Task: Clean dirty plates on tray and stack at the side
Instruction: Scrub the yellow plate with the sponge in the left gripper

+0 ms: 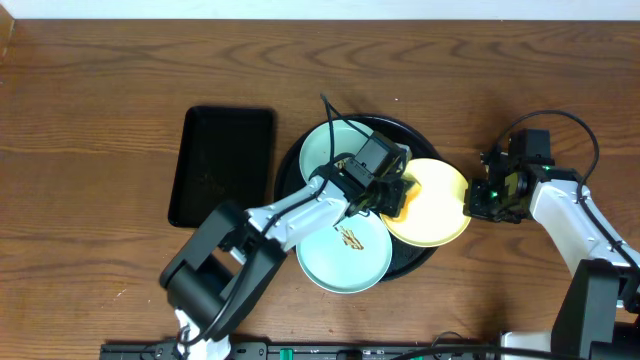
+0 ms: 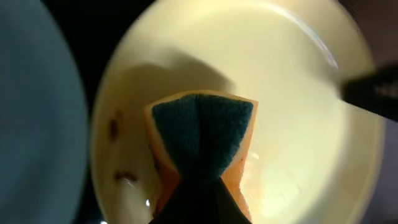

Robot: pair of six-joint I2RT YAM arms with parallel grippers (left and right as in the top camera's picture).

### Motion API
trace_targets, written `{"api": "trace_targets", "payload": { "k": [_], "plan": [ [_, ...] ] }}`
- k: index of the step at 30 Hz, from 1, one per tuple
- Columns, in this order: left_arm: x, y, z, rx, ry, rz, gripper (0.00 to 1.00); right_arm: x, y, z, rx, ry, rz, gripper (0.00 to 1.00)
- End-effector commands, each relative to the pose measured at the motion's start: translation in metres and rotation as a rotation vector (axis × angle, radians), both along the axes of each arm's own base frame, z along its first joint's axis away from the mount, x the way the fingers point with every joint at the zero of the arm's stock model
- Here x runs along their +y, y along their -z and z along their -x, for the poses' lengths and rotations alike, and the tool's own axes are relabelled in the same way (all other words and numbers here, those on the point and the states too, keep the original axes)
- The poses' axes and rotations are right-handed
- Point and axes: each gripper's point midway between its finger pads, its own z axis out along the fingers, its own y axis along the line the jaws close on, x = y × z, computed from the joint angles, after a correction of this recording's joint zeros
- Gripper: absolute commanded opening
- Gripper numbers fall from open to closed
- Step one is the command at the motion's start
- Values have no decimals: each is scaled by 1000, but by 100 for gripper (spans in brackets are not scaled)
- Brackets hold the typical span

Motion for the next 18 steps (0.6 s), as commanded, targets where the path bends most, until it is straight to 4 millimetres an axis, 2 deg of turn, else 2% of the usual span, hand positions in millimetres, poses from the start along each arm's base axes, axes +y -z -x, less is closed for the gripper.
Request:
{"api": "trace_targets", "payload": {
  "k": [1, 4, 8, 10, 14, 18],
  "plan": [
    [-6, -61, -7, -132, 37, 87, 7, -2, -2, -4, -6, 6, 1, 2],
    [10, -85, -27, -233, -48, 64, 8, -2, -2, -4, -6, 6, 1, 2],
    [20, -97, -38, -270, -92, 60, 7, -2, -2, -4, -6, 6, 0, 2],
    [22, -91, -37, -257, -91, 47, 8, -2, -2, -4, -6, 6, 1, 2],
    [15, -68, -28, -212, -64, 14, 7, -2, -2, -4, -6, 6, 0, 2],
    [-5, -39, -13, -147, 9, 26, 8, -2, -2, -4, -6, 6, 0, 2]
  ]
}}
